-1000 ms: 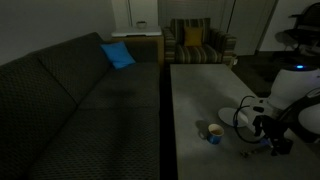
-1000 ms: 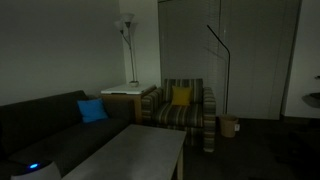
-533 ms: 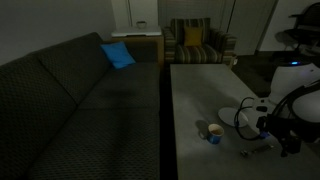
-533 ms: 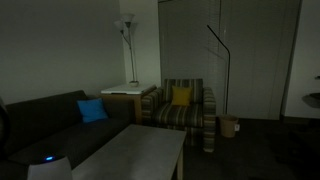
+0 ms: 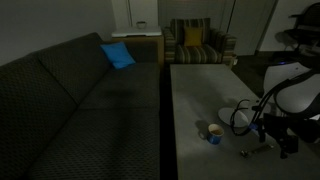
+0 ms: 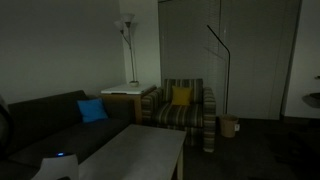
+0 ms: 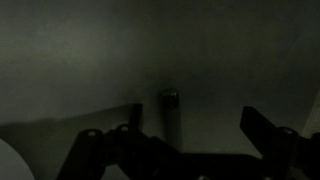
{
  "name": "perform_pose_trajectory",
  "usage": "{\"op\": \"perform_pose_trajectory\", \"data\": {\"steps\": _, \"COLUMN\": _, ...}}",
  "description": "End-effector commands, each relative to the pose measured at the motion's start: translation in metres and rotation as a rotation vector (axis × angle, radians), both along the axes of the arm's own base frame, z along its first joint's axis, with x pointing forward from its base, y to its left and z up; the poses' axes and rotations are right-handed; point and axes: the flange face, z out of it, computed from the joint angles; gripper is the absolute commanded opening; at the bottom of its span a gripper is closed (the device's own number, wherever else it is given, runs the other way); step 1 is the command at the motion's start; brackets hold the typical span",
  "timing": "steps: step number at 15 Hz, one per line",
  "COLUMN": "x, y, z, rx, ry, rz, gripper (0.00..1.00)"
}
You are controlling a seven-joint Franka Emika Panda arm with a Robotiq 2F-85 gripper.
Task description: Move the spoon to the right
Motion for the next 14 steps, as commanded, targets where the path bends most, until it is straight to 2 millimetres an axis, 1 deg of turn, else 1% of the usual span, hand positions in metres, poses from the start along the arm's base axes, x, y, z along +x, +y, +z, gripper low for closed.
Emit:
{"op": "perform_pose_trajectory", "data": {"steps": 1, "x": 0.003, "y": 0.0, "z": -0.001, "rx": 0.001, "ry": 0.007, "rz": -0.004, "gripper": 1.0}}
{"op": "perform_pose_trajectory", "data": {"steps": 3, "x": 0.004, "y": 0.0, "z": -0.001, "rx": 0.001, "ry": 0.013, "rz": -0.006, "gripper": 1.0}}
{"op": "perform_pose_trajectory", "data": {"steps": 4, "x": -0.004, "y": 0.011, "z": 0.004, "rx": -0.004, "ry": -0.014, "rz": -0.004, "gripper": 1.0}}
{"op": "perform_pose_trajectory", "data": {"steps": 5, "x": -0.006, "y": 0.016, "z": 0.007, "rx": -0.014, "ry": -0.047, "rz": -0.006, "gripper": 1.0}}
{"op": "perform_pose_trajectory", "data": {"steps": 8, "x": -0.009, "y": 0.025, "z": 0.005, "rx": 0.001, "ry": -0.155, "rz": -0.025, "gripper": 1.0}}
{"op": "perform_pose_trajectory", "data": {"steps": 11, "x": -0.014, "y": 0.03, "z": 0.003, "rx": -0.003, "ry": -0.225, "rz": -0.023, "gripper": 1.0}}
{"op": "perform_pose_trajectory", "data": {"steps": 14, "x": -0.016, "y": 0.031, "z": 0.004, "rx": -0.021, "ry": -0.257, "rz": -0.001, "gripper": 1.0}}
